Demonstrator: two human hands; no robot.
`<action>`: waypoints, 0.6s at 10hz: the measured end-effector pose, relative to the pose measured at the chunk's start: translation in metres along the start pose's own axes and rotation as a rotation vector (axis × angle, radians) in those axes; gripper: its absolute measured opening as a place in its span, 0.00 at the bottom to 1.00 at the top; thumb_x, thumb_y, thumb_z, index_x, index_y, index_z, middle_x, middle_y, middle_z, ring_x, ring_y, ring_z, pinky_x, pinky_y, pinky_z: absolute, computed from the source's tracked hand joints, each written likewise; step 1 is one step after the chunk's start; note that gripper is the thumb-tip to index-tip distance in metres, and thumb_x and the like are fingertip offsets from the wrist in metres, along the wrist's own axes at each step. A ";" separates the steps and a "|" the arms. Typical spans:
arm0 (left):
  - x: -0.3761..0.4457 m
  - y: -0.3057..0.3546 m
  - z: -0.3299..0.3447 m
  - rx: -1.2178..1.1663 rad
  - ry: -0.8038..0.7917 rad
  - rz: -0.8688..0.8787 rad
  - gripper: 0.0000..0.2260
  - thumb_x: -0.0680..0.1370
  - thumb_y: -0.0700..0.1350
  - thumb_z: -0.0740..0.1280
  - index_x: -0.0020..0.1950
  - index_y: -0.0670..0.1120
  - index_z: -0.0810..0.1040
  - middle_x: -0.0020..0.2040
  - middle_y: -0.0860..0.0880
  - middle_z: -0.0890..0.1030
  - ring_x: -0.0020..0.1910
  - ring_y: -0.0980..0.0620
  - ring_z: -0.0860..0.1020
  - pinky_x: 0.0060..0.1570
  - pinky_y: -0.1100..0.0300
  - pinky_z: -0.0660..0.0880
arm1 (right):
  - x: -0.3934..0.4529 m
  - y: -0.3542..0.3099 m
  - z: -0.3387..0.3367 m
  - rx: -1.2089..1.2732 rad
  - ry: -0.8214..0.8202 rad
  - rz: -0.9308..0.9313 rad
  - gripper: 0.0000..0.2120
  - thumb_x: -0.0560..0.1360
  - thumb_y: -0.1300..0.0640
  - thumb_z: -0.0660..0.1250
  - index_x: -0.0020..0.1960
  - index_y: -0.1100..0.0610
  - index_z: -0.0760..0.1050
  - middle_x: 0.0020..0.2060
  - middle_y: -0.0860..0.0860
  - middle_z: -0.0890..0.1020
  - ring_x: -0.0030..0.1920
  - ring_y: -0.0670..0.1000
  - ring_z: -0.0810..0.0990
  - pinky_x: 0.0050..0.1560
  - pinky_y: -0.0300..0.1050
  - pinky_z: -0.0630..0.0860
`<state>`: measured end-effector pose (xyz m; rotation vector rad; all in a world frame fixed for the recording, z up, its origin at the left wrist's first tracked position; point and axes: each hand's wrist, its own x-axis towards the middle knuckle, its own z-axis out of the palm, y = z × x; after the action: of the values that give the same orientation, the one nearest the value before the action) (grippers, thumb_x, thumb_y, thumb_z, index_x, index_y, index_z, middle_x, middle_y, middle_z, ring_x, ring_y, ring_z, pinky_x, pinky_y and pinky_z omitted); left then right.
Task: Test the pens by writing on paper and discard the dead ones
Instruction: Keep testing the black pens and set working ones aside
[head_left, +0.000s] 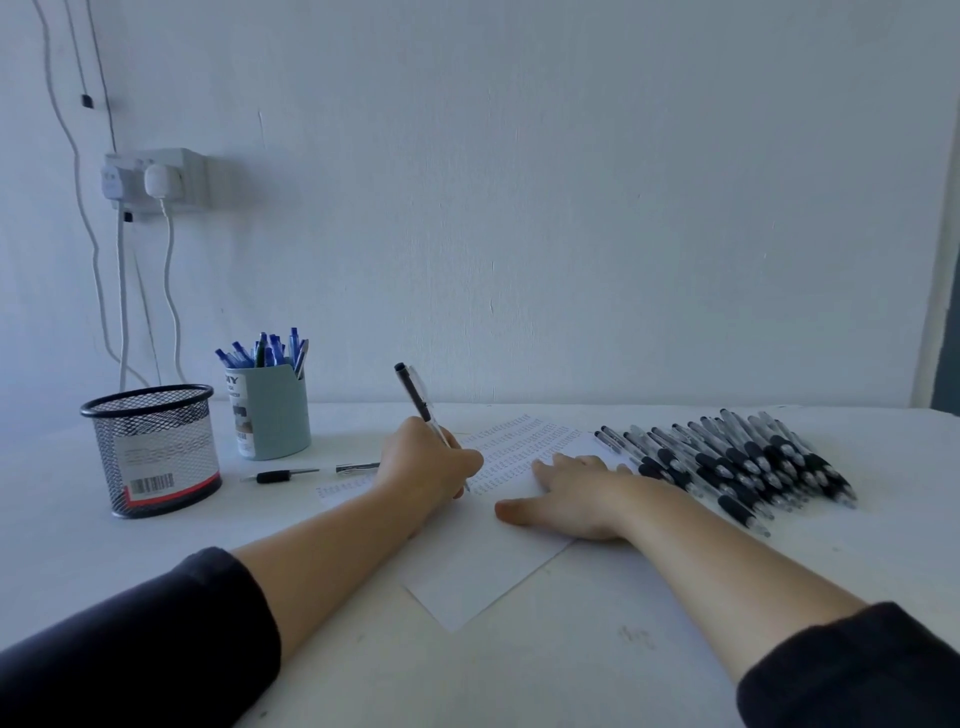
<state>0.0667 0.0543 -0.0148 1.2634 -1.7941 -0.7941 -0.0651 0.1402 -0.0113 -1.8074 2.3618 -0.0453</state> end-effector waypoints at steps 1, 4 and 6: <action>0.000 0.001 0.000 0.026 0.009 0.002 0.05 0.68 0.38 0.65 0.31 0.43 0.75 0.25 0.47 0.77 0.24 0.52 0.69 0.26 0.67 0.64 | 0.001 0.000 0.000 -0.012 0.000 -0.002 0.41 0.74 0.29 0.50 0.78 0.51 0.45 0.78 0.51 0.47 0.77 0.54 0.45 0.73 0.60 0.44; 0.000 -0.001 0.000 0.015 0.006 0.022 0.05 0.68 0.38 0.66 0.31 0.43 0.75 0.27 0.47 0.78 0.27 0.52 0.72 0.28 0.65 0.67 | 0.001 0.000 0.000 -0.009 -0.004 0.000 0.41 0.74 0.29 0.50 0.78 0.50 0.45 0.78 0.50 0.47 0.77 0.53 0.45 0.73 0.59 0.43; 0.001 -0.002 0.000 0.001 0.021 0.010 0.04 0.68 0.38 0.66 0.32 0.42 0.75 0.27 0.46 0.78 0.29 0.50 0.73 0.31 0.63 0.69 | 0.001 0.000 0.001 -0.008 0.001 0.000 0.41 0.74 0.29 0.50 0.78 0.50 0.45 0.78 0.50 0.47 0.77 0.53 0.45 0.73 0.59 0.43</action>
<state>0.0670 0.0528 -0.0159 1.2582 -1.7836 -0.7717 -0.0655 0.1392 -0.0122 -1.8118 2.3653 -0.0367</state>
